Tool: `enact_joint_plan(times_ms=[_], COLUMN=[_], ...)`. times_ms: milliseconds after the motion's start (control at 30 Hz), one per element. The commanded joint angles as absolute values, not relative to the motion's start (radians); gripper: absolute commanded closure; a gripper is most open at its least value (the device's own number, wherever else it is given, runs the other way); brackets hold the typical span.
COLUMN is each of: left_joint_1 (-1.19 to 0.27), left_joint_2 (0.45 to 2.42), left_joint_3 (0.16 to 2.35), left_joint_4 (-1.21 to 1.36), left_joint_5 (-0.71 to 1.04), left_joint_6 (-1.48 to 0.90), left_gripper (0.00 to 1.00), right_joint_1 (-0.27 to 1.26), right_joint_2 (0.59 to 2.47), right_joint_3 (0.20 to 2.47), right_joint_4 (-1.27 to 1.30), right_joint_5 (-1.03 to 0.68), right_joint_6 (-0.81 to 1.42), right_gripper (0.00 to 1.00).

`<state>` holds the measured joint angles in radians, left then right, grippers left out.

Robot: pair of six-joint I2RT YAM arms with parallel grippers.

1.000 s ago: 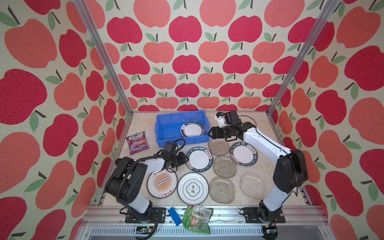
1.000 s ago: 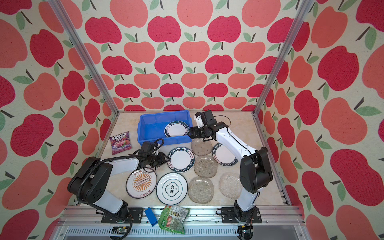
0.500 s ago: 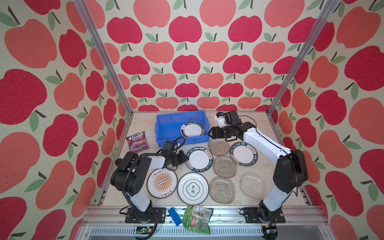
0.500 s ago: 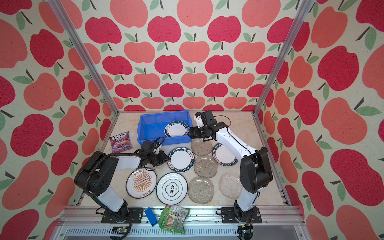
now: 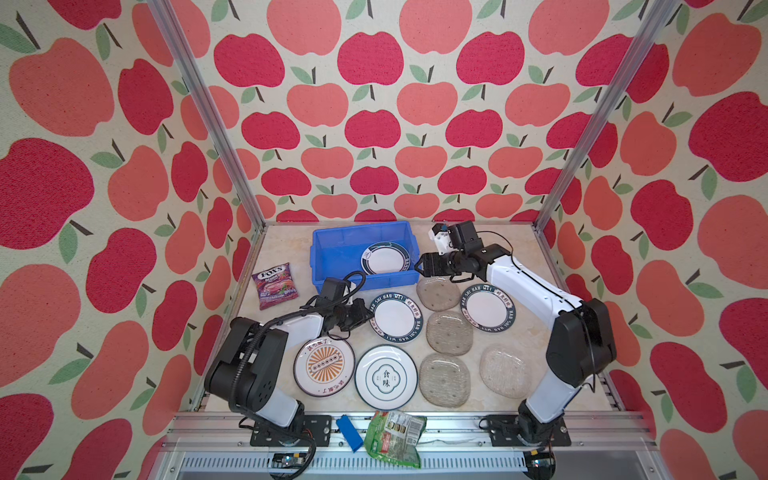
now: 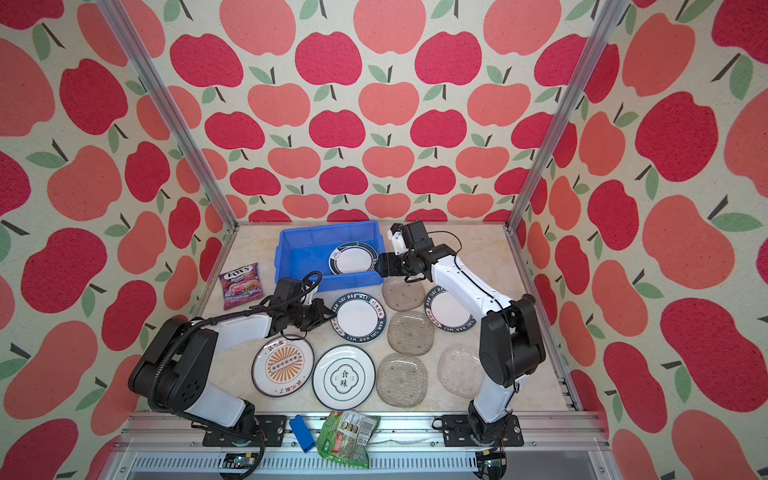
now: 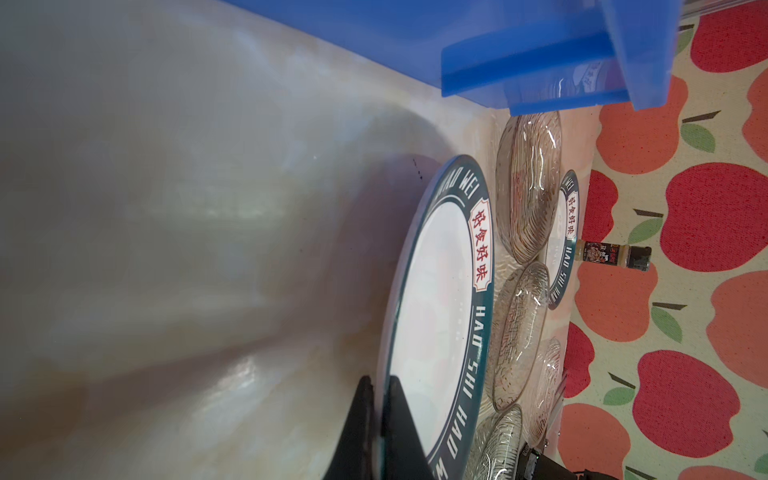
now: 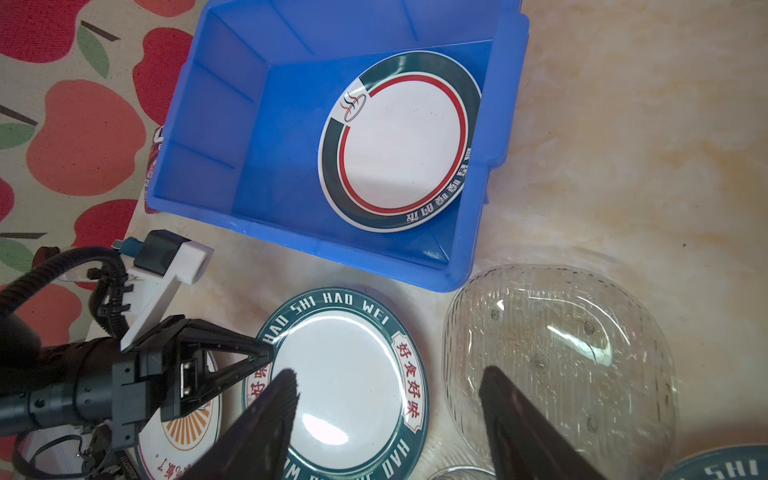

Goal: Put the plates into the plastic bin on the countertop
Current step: 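Grip the HAO SHI HAO WEI plate with the left gripper and lift it, then carry the plate over the blue bin with the left gripper and lower it in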

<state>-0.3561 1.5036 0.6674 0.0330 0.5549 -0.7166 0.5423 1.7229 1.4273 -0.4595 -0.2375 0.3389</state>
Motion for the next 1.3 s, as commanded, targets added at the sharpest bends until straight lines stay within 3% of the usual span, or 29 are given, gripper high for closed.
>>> enact_joint_plan(times_ms=[0,167,300,533,733,1267], left_joint_1=[-0.378,-0.402,-0.349,-0.175,-0.110,-0.103], left_joint_2=[1.354,1.182,1.211,1.441,1.675,2.082], left_joint_3=[0.744,0.959,1.126,1.215,1.314,1.569], left_joint_4=[-0.186,-0.462,-0.540,-0.295,-0.171,-0.053], left_joint_5=[0.542,0.492,0.435,0.444,0.484,0.610], left_joint_6=[-0.657,-0.596,-0.528,-0.483,-0.464,-0.547], left_gripper=[1.00,1.00,1.00,1.00,1.00,1.00], right_joint_1=[0.535,0.520,0.484,0.434,0.411,0.402], right_joint_2=[1.705,1.680,1.663,1.682,1.685,1.729], right_joint_3=[1.420,1.444,1.464,1.519,1.546,1.528], right_joint_4=[-0.437,-0.442,-0.426,-0.418,-0.421,-0.413], right_joint_5=[-0.255,-0.256,-0.253,-0.264,-0.274,-0.295], right_joint_6=[0.361,0.364,0.369,0.374,0.371,0.385], right_gripper=[0.27,0.27,0.27,0.27,0.27,0.27])
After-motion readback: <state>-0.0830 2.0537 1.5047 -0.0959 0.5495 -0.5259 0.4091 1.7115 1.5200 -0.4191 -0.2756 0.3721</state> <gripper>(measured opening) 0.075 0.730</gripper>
